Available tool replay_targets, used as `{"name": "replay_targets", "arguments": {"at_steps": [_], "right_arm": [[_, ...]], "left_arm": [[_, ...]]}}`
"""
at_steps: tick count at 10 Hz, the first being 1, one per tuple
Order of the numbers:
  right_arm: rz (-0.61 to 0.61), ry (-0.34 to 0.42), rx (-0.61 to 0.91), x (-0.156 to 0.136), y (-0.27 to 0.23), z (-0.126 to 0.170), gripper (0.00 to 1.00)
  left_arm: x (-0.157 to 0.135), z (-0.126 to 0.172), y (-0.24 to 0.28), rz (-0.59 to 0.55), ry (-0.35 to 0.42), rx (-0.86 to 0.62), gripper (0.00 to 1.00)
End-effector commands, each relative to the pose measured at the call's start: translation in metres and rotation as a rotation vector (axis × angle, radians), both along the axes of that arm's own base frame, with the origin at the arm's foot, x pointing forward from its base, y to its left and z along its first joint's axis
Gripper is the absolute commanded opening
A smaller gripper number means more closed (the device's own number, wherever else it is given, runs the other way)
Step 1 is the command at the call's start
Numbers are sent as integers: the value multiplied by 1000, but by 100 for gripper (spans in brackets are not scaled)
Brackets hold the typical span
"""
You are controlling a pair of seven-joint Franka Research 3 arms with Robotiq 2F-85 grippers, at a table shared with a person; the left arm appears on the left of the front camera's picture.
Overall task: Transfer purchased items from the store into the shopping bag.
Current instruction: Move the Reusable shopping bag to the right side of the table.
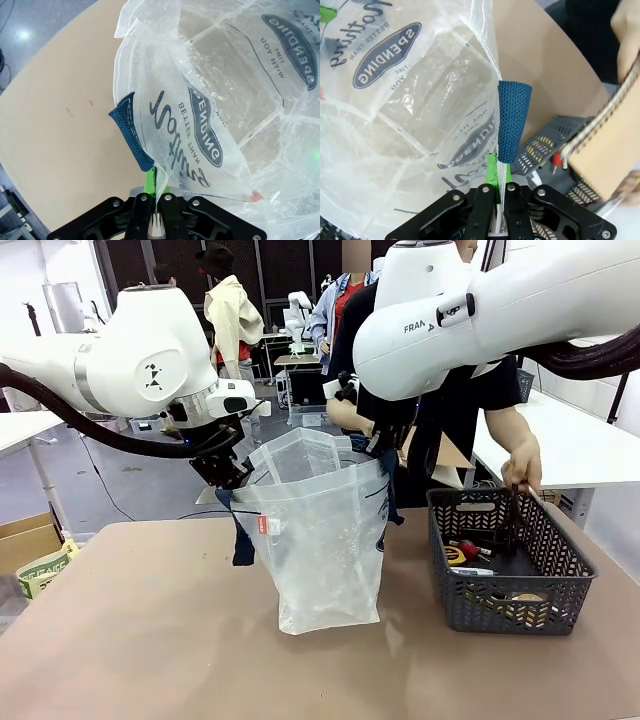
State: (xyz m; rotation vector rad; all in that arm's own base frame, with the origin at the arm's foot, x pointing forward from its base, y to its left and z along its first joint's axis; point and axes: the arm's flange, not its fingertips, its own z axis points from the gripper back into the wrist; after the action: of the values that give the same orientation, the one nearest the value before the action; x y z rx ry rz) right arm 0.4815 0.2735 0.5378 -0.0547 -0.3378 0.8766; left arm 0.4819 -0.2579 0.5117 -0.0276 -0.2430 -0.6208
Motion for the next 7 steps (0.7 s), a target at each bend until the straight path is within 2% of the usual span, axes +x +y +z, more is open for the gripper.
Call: {"name": "replay_targets", "arguments": {"at_steps": [1, 6, 7], "right_arm": [[-49, 0, 7, -4, -10, -4, 0], [-72, 6, -1, -5, -12, -8, 0], [-58, 12, 9, 2, -9, -4, 0]], "left_arm": [[2, 0, 2, 14, -6, 11, 0], [5, -6, 1, -15, -9, 12, 0], [2, -2, 2, 4, 3, 1, 0]]}}
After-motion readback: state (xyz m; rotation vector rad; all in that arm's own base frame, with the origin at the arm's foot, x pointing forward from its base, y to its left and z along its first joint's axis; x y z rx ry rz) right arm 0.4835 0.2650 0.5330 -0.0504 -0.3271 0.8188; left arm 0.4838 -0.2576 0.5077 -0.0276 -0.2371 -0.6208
